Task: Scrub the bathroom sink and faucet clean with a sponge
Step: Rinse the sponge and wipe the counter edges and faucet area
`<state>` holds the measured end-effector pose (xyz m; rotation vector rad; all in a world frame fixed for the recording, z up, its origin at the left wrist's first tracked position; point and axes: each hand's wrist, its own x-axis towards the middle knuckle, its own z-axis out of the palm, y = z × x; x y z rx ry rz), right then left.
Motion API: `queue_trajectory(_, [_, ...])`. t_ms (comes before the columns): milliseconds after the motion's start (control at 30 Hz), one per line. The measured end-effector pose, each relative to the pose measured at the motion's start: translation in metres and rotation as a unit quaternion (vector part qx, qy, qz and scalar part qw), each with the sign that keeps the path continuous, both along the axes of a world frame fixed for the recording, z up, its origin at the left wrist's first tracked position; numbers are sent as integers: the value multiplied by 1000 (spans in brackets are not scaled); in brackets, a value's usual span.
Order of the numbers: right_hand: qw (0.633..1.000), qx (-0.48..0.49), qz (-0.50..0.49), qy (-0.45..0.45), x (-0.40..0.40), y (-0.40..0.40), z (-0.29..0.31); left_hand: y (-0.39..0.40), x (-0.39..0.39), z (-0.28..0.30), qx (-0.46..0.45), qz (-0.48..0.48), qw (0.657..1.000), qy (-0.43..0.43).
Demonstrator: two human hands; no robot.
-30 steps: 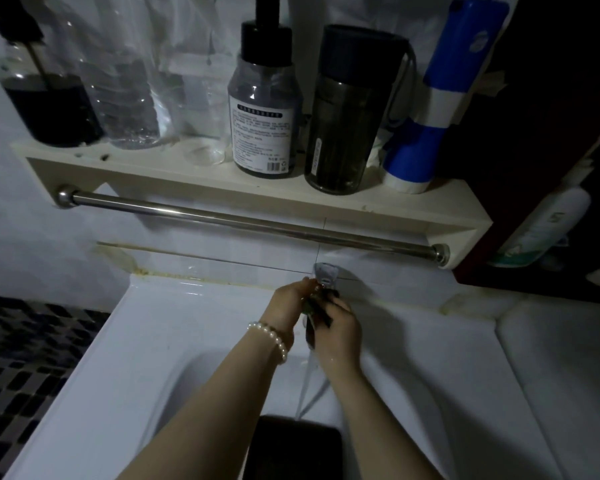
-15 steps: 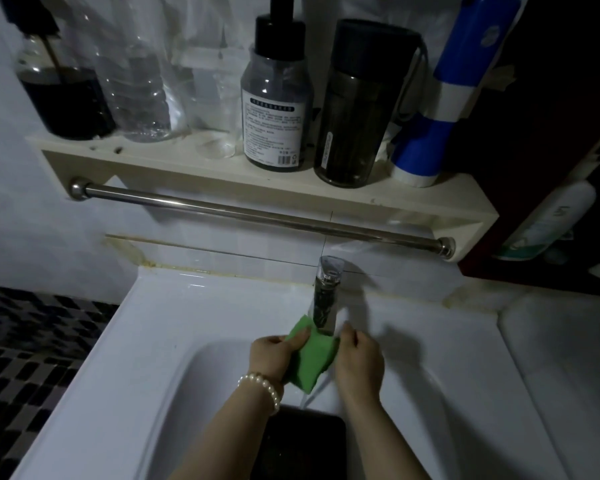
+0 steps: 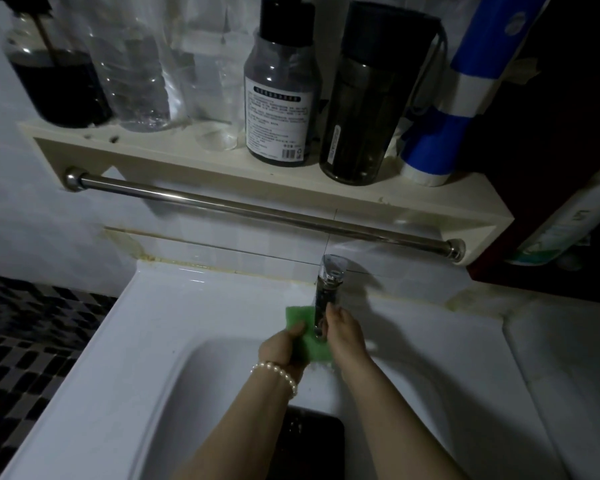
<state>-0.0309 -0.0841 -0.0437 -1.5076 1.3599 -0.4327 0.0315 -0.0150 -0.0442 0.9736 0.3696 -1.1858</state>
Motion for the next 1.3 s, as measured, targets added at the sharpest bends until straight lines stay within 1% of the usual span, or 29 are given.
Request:
queue_trajectory(67, [999, 12, -19, -40, -1, 5, -4, -5, 2, 5, 40, 73, 994, -69])
queue_trajectory(133, [994, 32, -47, -88, -1, 12, -9, -20, 10, 12, 69, 86, 981, -162])
queue_trajectory(200, [990, 59, -56, -114, -1, 17, -12, -41, 16, 22, 42, 43, 971, -232])
queue_trajectory(300, [992, 77, -39, -93, -1, 16, -13, -75, 31, 31, -50, -52, 960, -269])
queue_trajectory(333, [992, 78, -30, -89, -1, 15, -12, -82, 36, 29, -55, -76, 952, -290])
queue_trajectory(367, [992, 81, -25, -89, -2, 14, -12, -87, 41, 26, -36, -103, 938, -329])
queue_trajectory(433, [990, 103, -22, -94, -4, 15, -13, -86, 45, 14, 33, -161, 895, -415])
queue_trajectory(467, [987, 121, -29, -103, -5, 15, -15, -82, 46, 7, 62, -181, 875, -444])
queue_trajectory(500, [980, 149, -47, -125, -7, 15, -17, -76, 45, 1, 86, -190, 864, -457])
queue_trajectory(533, [967, 182, -81, -156, -8, 14, -18, -70, 43, -4, 105, -188, 861, -460])
queue_trajectory(567, [951, 214, -124, -188, -10, 14, -20, -61, 43, -8, 124, -179, 866, -451])
queue_trajectory(633, [920, 249, -211, -216, -11, 13, -25, -41, 38, -16, 144, -160, 894, -392])
queue_trajectory(667, [914, 260, -234, -203, -12, 15, -27, -29, 31, -21, 148, -169, 905, -361])
queue_trajectory(733, [903, 316, -222, -187, -12, 23, -32, -8, 14, -27, 138, -198, 923, -300])
queue_trajectory(800, [861, 404, -178, -253, -10, 32, -36, 4, -1, -27, 119, -206, 940, -244])
queue_trajectory(833, [836, 427, -172, -298, -11, 35, -37, 6, -5, -27, 119, -205, 943, -234])
queue_trajectory(867, [814, 438, -176, -340, -13, 36, -37, 5, -6, -27, 128, -213, 934, -257])
queue_trajectory(900, [796, 435, -189, -376, -17, 37, -38, 5, -4, -24, 159, -229, 910, -308])
queue_trajectory(967, [762, 421, -213, -444, -26, 37, -38, 4, 2, -18, 236, -231, 845, -421])
queue_trajectory(1000, [740, 425, -218, -473, -31, 38, -37, 4, 5, -12, 243, -216, 836, -441])
queue_trajectory(1067, [715, 441, -206, -502, -36, 38, -32, -4, 12, -1, 195, -194, 854, -442])
queue_trajectory(1100, [712, 451, -198, -501, -36, 39, -30, -12, 14, 4, 173, -200, 861, -435])
queue_trajectory(1133, [712, 459, -194, -495, -36, 41, -28, -19, 14, 11, 159, -223, 858, -435])
queue_trajectory(1167, [707, 468, -191, -494, -36, 42, -28, -27, 13, 15, 154, -256, 843, -448])
queue_trajectory(1200, [698, 477, -191, -499, -37, 43, -28, -33, 12, 17, 157, -291, 817, -473])
queue_trajectory(1233, [687, 483, -199, -505, -38, 44, -27, -37, 13, 17, 168, -321, 783, -505])
queue_trajectory(1267, [686, 476, -215, -507, -40, 44, -28, -39, 13, 14, 183, -349, 744, -539])
queue_trajectory(1300, [695, 454, -236, -504, -43, 41, -29, -39, 14, 10, 195, -363, 714, -566])
